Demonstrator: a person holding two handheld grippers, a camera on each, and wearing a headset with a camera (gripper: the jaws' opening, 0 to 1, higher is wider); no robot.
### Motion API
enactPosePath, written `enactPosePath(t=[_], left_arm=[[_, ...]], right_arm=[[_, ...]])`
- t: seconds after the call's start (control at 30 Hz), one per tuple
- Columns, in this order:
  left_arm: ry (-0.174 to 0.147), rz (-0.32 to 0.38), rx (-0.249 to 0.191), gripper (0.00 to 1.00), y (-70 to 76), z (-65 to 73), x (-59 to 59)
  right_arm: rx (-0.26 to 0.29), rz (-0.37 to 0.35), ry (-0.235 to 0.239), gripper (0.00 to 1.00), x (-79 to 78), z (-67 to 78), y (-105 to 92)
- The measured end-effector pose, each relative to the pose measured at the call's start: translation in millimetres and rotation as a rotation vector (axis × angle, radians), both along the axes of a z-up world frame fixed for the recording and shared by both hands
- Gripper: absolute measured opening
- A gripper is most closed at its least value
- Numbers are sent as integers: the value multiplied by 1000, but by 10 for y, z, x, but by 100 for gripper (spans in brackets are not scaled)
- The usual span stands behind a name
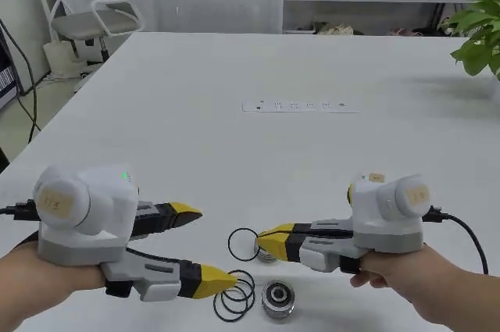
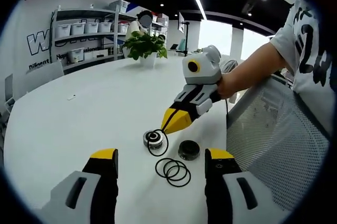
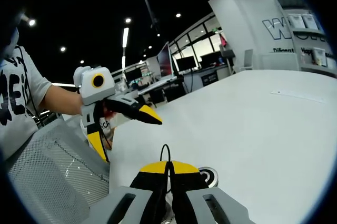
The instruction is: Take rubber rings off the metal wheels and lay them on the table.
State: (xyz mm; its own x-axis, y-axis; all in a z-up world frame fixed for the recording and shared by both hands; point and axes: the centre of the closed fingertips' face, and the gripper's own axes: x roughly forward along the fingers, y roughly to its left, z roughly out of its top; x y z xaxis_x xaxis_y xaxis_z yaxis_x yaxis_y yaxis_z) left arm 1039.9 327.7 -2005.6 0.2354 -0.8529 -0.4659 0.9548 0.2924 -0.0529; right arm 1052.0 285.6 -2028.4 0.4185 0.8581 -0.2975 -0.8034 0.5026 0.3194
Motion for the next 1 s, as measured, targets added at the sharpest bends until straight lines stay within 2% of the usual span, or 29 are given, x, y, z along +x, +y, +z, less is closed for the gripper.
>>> enactPosePath(t=[0.67, 1.0], left_arm=[[10, 27, 14, 67, 203, -77, -14], [6, 29, 26, 67, 238, -110, -10]], right_arm=[[-36, 51, 54, 0, -111, -177, 97], [-52, 68, 76, 0, -136, -244, 136]])
